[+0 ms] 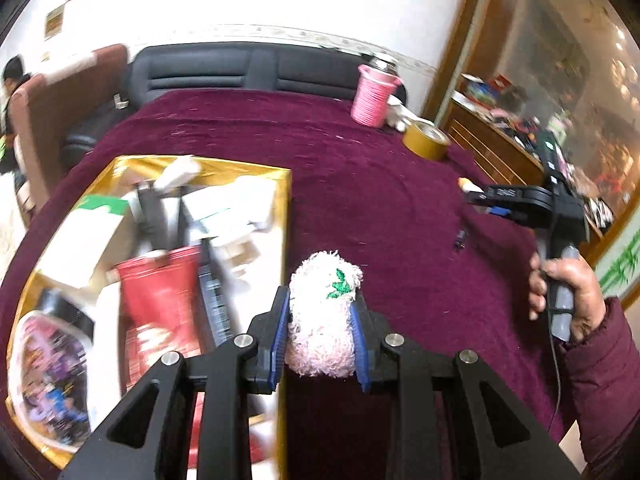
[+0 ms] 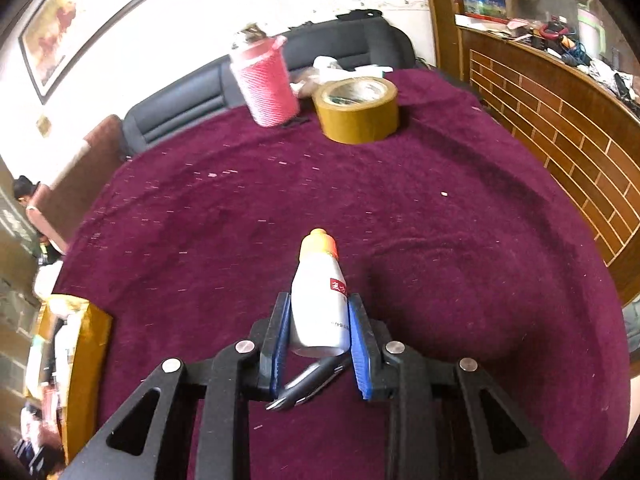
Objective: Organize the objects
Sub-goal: 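Grasp the pink plush toy with the left gripper while the right gripper grasps the white bottle, then carry the plush toy and white bottle over the tray with both grippers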
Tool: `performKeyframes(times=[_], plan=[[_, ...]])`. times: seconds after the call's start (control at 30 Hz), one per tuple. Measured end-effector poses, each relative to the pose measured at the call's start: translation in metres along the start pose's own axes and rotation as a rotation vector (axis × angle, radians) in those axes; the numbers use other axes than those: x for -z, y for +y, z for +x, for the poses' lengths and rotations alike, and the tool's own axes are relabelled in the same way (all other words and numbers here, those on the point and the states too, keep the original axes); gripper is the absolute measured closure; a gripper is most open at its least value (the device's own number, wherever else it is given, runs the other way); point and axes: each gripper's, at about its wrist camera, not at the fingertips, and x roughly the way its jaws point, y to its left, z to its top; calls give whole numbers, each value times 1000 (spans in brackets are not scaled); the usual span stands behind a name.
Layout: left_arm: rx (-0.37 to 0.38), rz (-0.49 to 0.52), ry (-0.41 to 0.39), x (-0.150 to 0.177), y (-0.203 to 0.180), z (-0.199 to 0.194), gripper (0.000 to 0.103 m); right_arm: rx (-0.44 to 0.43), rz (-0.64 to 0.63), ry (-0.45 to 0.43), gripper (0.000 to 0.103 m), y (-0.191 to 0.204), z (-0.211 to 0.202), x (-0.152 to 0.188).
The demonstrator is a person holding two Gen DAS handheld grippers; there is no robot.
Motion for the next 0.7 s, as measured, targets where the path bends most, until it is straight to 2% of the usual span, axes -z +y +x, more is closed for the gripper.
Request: performKeyframes(times=[0.23,0.37,0.57,0.7], plan=[[-80,-75,-40,16,46,-46,76,-153,-33,-10,74,47,-32,13],[-101,-100,-44,33,64,-63,76,-259,-70,8,73,81,-49,29],[-103,-106,-12,60,70,-67,76,-416,-116,98,73,136,-58,61],[-97,-122,7,68,73,-60,76,-480,-165,154,73,173,-58,85]])
